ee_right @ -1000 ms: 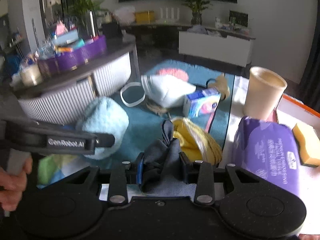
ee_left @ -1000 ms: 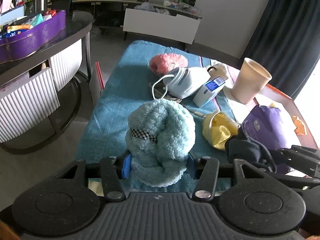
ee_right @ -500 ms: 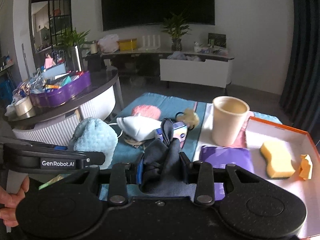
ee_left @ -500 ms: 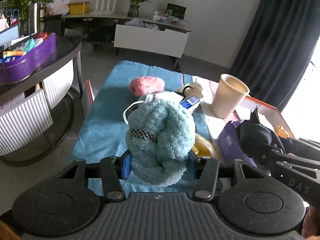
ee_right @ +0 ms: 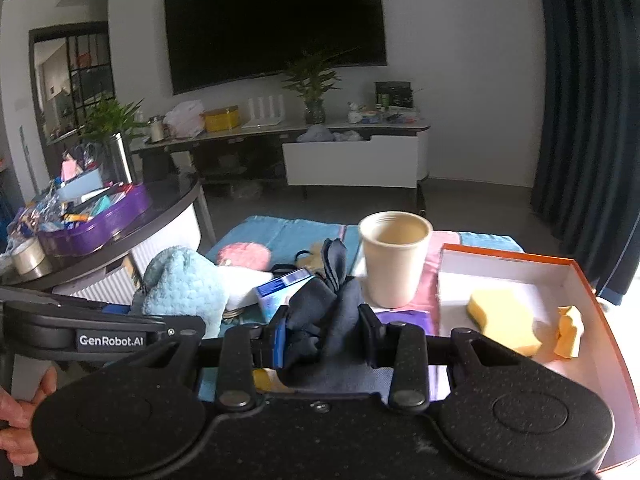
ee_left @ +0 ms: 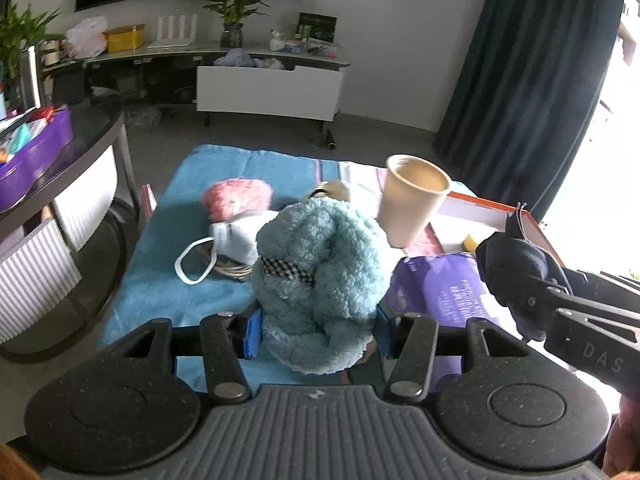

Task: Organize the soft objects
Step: 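Carry the fuzzy ball and navy cloth in both tools over the white box, then open both tools to drop the fuzzy ball and navy cloth into the box, then withdraw both tools from the box toward the white mask and yellow cloth, then grasp the white face mask with the left tool while the right tool grasps the yellow cloth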

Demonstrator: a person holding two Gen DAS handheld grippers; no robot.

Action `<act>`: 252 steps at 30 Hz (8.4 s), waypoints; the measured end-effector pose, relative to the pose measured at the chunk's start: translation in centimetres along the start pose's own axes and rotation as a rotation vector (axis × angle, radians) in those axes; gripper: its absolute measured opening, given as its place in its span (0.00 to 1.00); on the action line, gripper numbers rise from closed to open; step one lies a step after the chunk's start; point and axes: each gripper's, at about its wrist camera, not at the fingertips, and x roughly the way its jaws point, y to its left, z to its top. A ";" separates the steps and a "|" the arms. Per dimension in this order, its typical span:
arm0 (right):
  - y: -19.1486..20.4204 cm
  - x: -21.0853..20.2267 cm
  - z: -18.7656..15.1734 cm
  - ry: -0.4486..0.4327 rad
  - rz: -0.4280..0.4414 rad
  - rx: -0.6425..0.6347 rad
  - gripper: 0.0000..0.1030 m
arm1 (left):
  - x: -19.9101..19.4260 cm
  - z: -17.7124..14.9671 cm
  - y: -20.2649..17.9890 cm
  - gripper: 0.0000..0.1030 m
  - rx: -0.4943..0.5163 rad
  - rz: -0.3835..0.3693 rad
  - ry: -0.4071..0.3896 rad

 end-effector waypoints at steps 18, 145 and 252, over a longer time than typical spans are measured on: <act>-5.4 -1.3 0.1 -0.044 -0.080 0.088 0.43 | 2.0 0.8 -5.7 0.52 0.105 -0.052 0.018; -6.1 -2.1 0.3 -0.054 -0.104 0.115 0.69 | 1.9 2.2 -8.1 0.95 0.106 0.040 0.040; 6.1 7.9 -1.1 0.121 0.041 -0.060 0.17 | 5.8 2.9 9.0 0.41 -0.022 0.005 -0.049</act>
